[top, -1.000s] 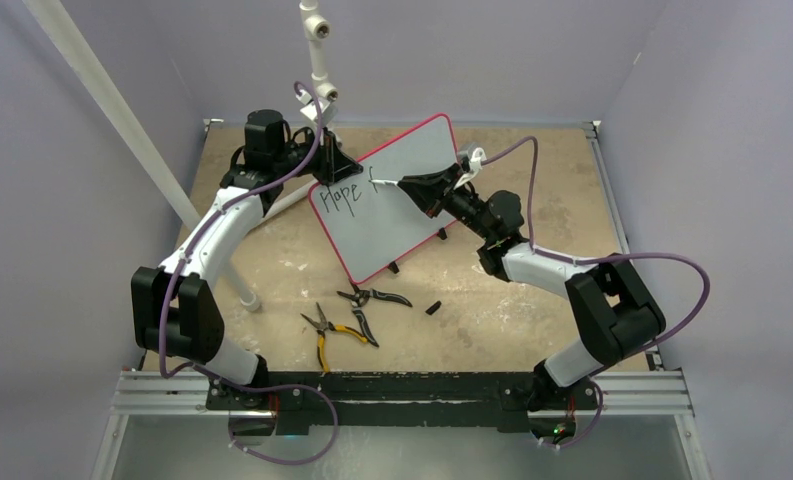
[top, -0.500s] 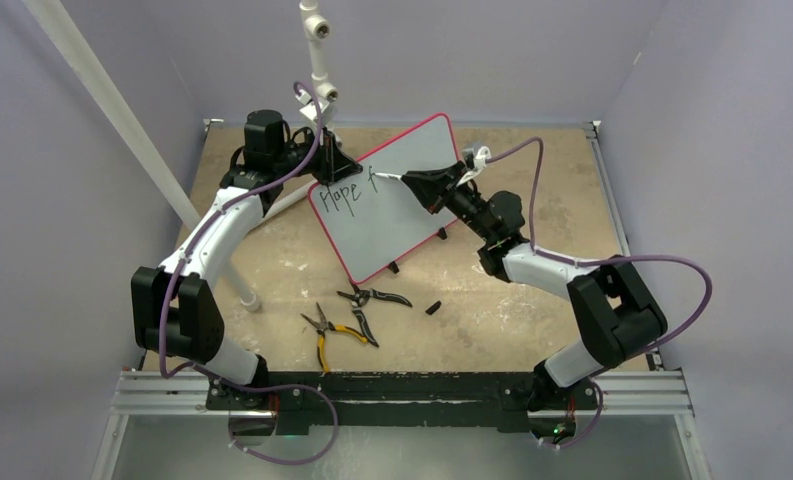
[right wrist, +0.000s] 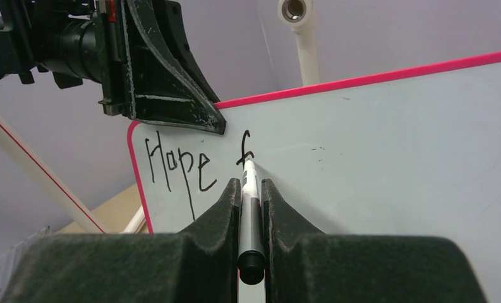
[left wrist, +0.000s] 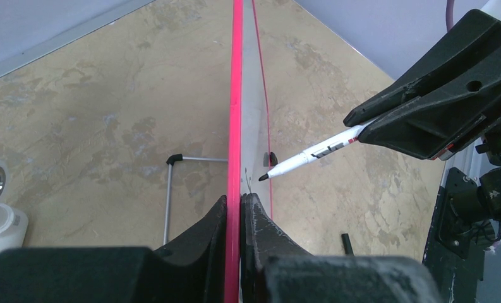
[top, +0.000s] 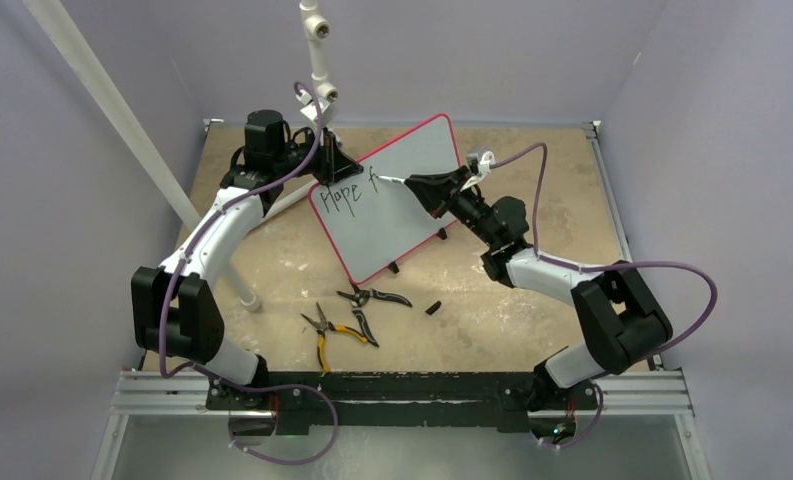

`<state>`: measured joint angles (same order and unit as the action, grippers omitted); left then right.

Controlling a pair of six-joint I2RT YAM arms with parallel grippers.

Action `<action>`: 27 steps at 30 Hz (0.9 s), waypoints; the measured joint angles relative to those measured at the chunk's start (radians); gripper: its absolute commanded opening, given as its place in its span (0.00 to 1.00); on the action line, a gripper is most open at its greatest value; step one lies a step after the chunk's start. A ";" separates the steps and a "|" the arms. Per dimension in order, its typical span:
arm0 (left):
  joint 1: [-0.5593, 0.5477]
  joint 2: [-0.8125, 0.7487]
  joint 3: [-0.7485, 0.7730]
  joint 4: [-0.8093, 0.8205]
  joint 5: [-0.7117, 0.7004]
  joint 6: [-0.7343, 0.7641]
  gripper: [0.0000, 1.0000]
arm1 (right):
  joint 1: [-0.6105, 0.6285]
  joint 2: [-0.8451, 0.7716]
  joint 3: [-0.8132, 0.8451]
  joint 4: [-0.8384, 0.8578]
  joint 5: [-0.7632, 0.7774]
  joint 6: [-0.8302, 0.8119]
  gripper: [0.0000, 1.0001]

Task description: Write a sentence on the whiteboard

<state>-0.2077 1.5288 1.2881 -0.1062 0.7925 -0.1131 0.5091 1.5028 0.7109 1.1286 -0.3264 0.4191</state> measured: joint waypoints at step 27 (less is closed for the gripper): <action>0.003 0.000 -0.003 0.005 0.000 0.000 0.00 | -0.002 0.037 0.046 0.010 0.033 0.007 0.00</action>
<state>-0.2043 1.5288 1.2846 -0.1017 0.7925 -0.1127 0.5076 1.5402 0.7567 1.1389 -0.2935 0.4263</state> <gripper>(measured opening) 0.086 0.133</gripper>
